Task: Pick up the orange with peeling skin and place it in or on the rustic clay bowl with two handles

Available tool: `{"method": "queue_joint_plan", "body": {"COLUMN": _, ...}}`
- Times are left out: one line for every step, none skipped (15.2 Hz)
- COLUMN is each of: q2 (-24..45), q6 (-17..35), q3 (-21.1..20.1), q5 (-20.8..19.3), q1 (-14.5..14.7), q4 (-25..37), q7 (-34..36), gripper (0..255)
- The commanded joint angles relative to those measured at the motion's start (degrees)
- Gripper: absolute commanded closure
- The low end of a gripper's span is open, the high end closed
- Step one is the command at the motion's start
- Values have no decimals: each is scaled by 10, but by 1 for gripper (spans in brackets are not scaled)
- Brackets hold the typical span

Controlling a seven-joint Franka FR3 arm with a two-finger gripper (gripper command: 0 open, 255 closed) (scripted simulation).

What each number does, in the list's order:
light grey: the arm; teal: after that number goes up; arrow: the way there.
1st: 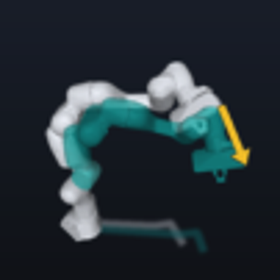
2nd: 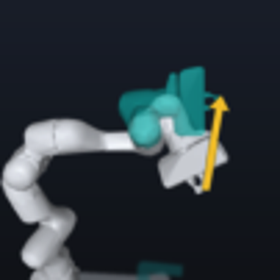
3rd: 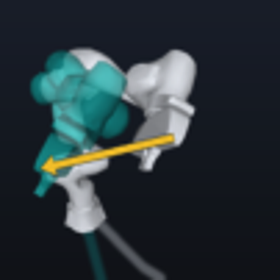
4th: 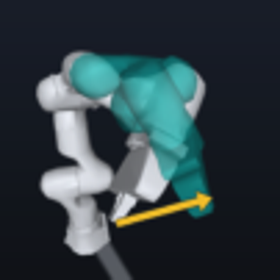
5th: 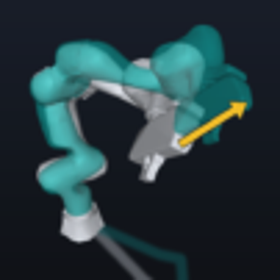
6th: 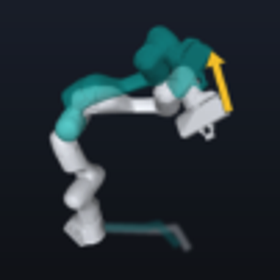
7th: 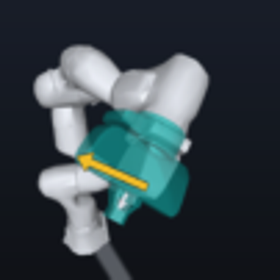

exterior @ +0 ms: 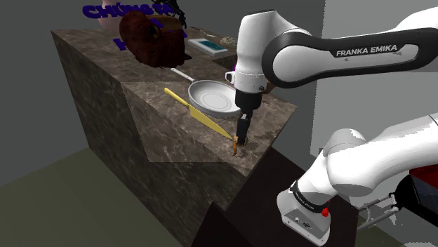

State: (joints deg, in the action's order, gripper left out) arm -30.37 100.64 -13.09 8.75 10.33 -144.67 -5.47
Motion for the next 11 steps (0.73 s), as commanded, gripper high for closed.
{"method": "queue_joint_plan", "body": {"q2": 14, "q6": 3, "q3": -4, "q5": -6, "q1": 2, "q4": -3, "q7": -6, "gripper": 0}}
{"method": "queue_joint_plan", "body": {"q2": 14, "q6": 10, "q3": -5, "q5": -5, "q1": 2, "q4": -11, "q7": -6, "gripper": 0}}
{"method": "queue_joint_plan", "body": {"q2": 14, "q6": 18, "q3": -5, "q5": -4, "q1": 3, "q4": -18, "q7": -6, "gripper": 0}}
{"method": "queue_joint_plan", "body": {"q2": 14, "q6": 26, "q3": -6, "q5": -3, "q1": 3, "q4": -26, "q7": -7, "gripper": 0}}
{"method": "queue_joint_plan", "body": {"q2": 15, "q6": 30, "q3": -7, "q5": -3, "q1": 4, "q4": -30, "q7": -7, "gripper": 0}}
{"method": "queue_joint_plan", "body": {"q2": 15, "q6": 30, "q3": -7, "q5": -3, "q1": 4, "q4": -30, "q7": -7, "gripper": 0}}
{"method": "queue_joint_plan", "body": {"q2": 15, "q6": 30, "q3": -7, "q5": -3, "q1": 4, "q4": -30, "q7": -7, "gripper": 0}}
{"method": "queue_joint_plan", "body": {"q2": 15, "q6": 30, "q3": -7, "q5": -3, "q1": 4, "q4": -30, "q7": -7, "gripper": 0}}
{"method": "queue_joint_plan", "body": {"q2": 15, "q6": 30, "q3": -7, "q5": -3, "q1": 4, "q4": -30, "q7": -7, "gripper": 0}}
{"method": "queue_joint_plan", "body": {"q2": 15, "q6": 30, "q3": -7, "q5": -3, "q1": 4, "q4": -30, "q7": -7, "gripper": 0}}
{"method": "queue_joint_plan", "body": {"q2": 15, "q6": 30, "q3": -7, "q5": -3, "q1": 4, "q4": -30, "q7": -7, "gripper": 0}}
